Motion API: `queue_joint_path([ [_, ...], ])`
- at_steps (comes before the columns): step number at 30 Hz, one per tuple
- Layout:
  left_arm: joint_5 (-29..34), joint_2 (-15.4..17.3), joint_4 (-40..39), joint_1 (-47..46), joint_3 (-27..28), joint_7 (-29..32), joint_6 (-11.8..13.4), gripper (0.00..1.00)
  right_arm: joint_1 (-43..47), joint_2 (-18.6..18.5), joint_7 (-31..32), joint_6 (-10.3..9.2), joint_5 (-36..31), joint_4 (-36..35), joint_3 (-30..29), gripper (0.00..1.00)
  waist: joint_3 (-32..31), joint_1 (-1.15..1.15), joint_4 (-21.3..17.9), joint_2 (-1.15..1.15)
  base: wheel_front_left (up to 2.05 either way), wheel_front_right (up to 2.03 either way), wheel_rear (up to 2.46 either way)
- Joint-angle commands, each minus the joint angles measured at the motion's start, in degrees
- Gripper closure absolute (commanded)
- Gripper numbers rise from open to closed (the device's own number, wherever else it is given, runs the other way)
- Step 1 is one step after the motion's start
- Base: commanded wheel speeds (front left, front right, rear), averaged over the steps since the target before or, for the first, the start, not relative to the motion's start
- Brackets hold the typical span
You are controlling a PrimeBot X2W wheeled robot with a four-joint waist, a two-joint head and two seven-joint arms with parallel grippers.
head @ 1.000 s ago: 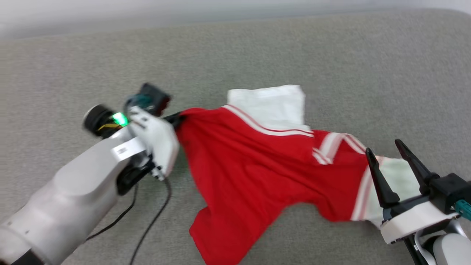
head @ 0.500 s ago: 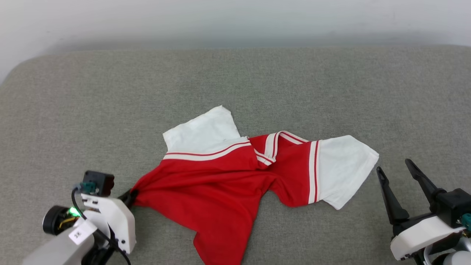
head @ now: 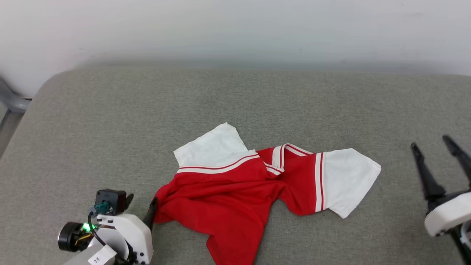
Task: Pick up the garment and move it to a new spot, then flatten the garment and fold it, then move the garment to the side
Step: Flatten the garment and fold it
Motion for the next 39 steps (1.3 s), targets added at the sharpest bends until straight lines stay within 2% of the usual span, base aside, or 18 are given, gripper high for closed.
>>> queue_joint_path([
  [1, 1.3, -0.2, -0.8, 0.4, 1.1, -1.1, 1.5, 0.00, -1.6, -1.3, 0.6, -0.06, 0.6, -0.6, -0.3, 0.00, -0.3, 0.00, 0.5, 0.00, 0.00, 0.00, 0.00],
  [4, 6.2, -0.7, -3.7, 1.0, 3.8, -2.1, 5.9, 0.00, -4.6, -3.9, 2.7, -0.06, 2.0, -1.8, -0.5, 0.00, -0.5, 0.00, 1.4, 0.00, 0.00, 0.00, 0.00],
  [9, 18.3, -3.2, -13.1, 5.6, 14.9, -2.1, 13.0, 0.00, -10.0, -8.3, 6.5, -0.06, 4.5, -3.7, 0.7, 0.00, -0.2, 0.00, 3.2, 0.00, 0.00, 0.00, 0.00],
  [11, 22.7, -4.7, -16.4, 8.0, 19.0, -2.1, 14.3, 0.00, -12.1, -10.0, 8.7, -0.06, 5.4, -3.6, 2.2, 0.00, 0.1, 0.00, 3.8, 0.00, 0.00, 0.00, 0.00],
  [14, 28.5, -6.9, -20.4, 11.4, 24.2, -2.1, 15.1, 0.00, -15.3, -12.4, 11.9, -0.06, 8.0, -2.8, 4.7, 0.00, 0.6, 0.00, 4.4, 0.00, 0.00, 0.00, 0.00],
  [20, 37.2, -11.9, -24.8, 16.3, 32.1, -2.2, 13.7, 0.00, -18.1, -17.0, 24.0, -0.07, 15.3, 2.0, 11.9, 0.00, 1.5, 0.00, 5.8, 0.00, 0.00, 0.00, 0.00],
  [25, 41.7, -15.5, -26.1, 18.4, 36.2, -2.2, 10.9, 0.00, -19.4, -20.5, 37.3, -0.06, 23.1, 6.3, 18.0, 0.00, 2.9, 0.00, 6.8, 0.00, 0.00, 0.00, 0.00],
  [29, 44.3, -18.1, -25.7, 18.6, 38.5, -2.1, 8.4, 0.00, -21.3, -22.1, 44.7, -0.06, 27.3, 9.7, 21.0, 0.00, 4.5, 0.00, 7.9, 0.00, 0.00, 0.00, 0.00],
  [32, 46.1, -19.9, -25.4, 18.2, 39.9, -2.1, 6.7, 0.00, -22.9, -21.8, 47.5, -0.06, 28.9, 12.7, 22.3, 0.00, 6.0, 0.00, 8.6, 0.00, 0.00, 0.00, 0.00],
  [39, 49.4, -23.5, -24.6, 16.8, 42.6, -2.1, 3.2, 0.00, -25.9, -18.7, 47.3, -0.06, 28.7, 19.5, 26.0, 0.00, 9.3, 0.00, 9.9, 0.00, 0.00, 0.00, 0.00],
])
